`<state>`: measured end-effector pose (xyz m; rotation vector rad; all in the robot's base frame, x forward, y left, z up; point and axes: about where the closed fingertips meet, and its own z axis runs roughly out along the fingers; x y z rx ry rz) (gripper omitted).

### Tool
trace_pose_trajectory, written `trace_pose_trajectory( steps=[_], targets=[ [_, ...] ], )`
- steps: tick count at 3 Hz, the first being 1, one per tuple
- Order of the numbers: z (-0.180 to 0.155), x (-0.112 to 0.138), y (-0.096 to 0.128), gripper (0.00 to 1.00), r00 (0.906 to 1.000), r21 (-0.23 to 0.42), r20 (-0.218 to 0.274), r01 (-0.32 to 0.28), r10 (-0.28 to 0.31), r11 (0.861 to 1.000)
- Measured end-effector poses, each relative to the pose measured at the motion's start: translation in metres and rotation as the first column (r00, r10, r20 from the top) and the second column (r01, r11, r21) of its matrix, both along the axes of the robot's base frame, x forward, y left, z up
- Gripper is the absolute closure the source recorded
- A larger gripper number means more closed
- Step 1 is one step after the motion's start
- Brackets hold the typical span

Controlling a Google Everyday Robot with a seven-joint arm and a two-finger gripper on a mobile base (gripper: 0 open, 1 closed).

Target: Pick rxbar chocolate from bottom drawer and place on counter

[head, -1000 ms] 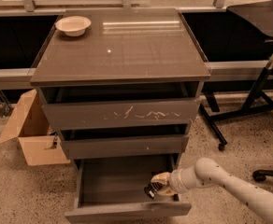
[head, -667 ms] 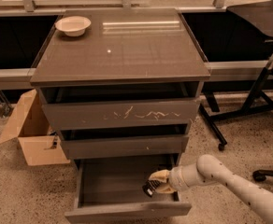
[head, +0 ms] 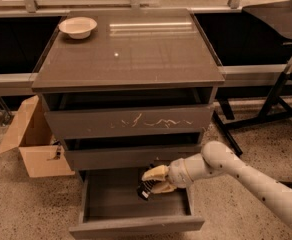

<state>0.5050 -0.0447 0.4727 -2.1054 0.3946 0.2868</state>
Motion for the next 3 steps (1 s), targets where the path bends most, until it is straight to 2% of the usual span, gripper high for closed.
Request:
trace_pose_trajectory(
  steps=[1,2,3],
  targets=[
    [0.053,0.002,0.034,1.00,0.9943,0.015,0.059,-0.089,0.088,0.996],
    [0.053,0.002,0.034,1.00,0.9943,0.015,0.059,-0.089,0.088,0.996],
    [0.089,0.006,0.048,1.00,0.9776,0.013,0.146,-0.155,0.152,0.988]
  ],
)
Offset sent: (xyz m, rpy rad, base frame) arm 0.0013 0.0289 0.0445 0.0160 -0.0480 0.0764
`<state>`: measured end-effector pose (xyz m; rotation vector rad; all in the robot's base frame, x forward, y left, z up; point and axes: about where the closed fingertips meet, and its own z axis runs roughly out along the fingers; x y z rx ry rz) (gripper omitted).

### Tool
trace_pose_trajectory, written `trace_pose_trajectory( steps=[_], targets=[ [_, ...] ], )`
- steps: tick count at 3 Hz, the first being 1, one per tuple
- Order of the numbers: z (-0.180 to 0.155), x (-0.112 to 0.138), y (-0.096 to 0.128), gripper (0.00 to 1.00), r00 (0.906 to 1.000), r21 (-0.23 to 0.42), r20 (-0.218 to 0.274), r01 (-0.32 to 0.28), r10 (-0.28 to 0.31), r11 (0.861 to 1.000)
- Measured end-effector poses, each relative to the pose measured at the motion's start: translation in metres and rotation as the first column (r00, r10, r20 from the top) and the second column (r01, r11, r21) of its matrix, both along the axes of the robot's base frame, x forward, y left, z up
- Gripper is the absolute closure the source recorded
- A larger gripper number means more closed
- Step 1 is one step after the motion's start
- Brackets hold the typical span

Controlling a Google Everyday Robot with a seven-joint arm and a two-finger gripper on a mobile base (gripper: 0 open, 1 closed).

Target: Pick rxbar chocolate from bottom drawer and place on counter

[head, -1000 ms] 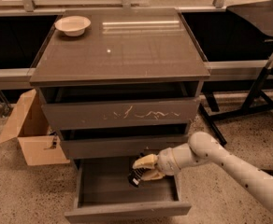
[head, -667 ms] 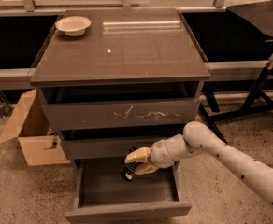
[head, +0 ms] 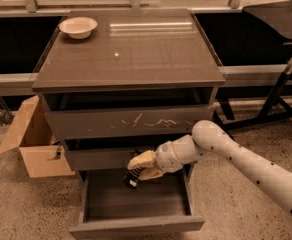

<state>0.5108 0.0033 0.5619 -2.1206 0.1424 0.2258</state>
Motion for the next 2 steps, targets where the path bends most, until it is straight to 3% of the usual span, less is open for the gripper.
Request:
trace_pose_trajectory(
  steps=[1,2],
  targets=[
    [0.059,0.002,0.011,1.00,0.9878,-0.058,0.141,-0.060,0.067,0.997],
    [0.119,-0.001,0.012,1.00,0.9551,-0.110,0.280,-0.068,0.096,0.992]
  ],
)
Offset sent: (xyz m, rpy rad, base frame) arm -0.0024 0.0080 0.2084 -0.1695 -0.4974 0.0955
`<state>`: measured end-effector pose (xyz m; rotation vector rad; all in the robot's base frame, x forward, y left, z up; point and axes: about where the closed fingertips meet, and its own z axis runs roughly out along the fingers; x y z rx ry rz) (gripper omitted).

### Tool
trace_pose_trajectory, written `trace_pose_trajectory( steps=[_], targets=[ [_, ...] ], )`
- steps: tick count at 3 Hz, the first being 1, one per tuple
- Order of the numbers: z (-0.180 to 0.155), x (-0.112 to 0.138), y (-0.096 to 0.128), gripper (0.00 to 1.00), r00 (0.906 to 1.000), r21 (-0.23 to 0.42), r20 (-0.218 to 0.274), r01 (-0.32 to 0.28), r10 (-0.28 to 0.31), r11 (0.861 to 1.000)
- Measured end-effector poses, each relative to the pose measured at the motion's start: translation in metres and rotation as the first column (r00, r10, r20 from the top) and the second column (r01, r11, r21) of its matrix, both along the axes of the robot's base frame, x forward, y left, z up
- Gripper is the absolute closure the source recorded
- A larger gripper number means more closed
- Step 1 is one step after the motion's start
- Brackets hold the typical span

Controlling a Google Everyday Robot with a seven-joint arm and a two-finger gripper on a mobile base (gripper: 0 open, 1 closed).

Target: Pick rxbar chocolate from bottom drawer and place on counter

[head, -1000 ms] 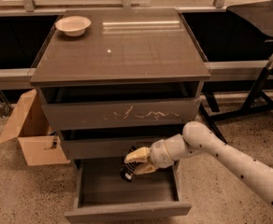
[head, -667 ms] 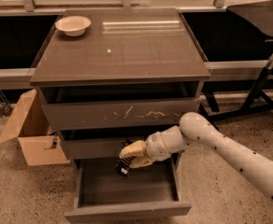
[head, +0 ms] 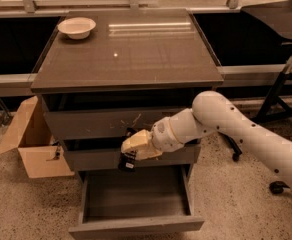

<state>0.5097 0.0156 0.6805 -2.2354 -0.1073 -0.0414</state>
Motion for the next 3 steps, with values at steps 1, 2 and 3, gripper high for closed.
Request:
trace_pose_trajectory(
  steps=[1,2,3],
  targets=[
    [0.055,0.001,-0.007,1.00,0.9936,-0.013,0.113,-0.009,0.010,1.000],
    [0.055,0.001,-0.007,1.00,0.9936,-0.013,0.113,-0.009,0.010,1.000],
    [0.076,0.009,-0.009,1.00,0.9857,-0.009,0.168,-0.013,0.014,1.000]
  ],
)
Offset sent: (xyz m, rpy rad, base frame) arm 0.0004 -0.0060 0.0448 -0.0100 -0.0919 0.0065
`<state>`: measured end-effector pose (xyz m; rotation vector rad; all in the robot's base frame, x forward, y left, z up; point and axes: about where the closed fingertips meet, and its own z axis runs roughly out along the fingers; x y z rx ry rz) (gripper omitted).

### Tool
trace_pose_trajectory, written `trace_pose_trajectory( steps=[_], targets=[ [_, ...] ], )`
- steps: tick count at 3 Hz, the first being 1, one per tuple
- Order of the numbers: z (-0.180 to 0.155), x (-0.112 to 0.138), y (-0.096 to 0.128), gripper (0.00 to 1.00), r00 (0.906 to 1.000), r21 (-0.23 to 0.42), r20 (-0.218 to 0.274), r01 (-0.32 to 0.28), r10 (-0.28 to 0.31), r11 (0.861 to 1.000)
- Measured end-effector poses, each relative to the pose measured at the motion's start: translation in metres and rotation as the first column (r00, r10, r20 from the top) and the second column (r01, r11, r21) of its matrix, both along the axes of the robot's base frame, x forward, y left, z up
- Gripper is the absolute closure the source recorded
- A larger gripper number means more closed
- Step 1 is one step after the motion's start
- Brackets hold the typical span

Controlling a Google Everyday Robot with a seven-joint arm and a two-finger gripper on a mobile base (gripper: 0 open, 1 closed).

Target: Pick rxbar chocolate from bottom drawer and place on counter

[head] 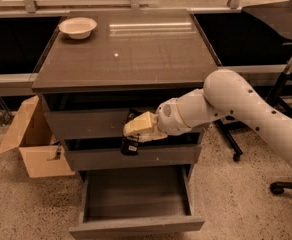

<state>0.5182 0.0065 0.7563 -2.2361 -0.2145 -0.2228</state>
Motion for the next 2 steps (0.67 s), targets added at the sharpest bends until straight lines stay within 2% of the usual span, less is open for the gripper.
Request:
trace_pose_trajectory(
  steps=[1,2],
  targets=[
    [0.042,0.017,-0.015,1.00,0.9951,-0.028,0.097,0.021,-0.018,0.999],
    [0.092,0.040,-0.031,1.00,0.9789,-0.033,0.197,0.063,-0.056,0.997]
  ],
)
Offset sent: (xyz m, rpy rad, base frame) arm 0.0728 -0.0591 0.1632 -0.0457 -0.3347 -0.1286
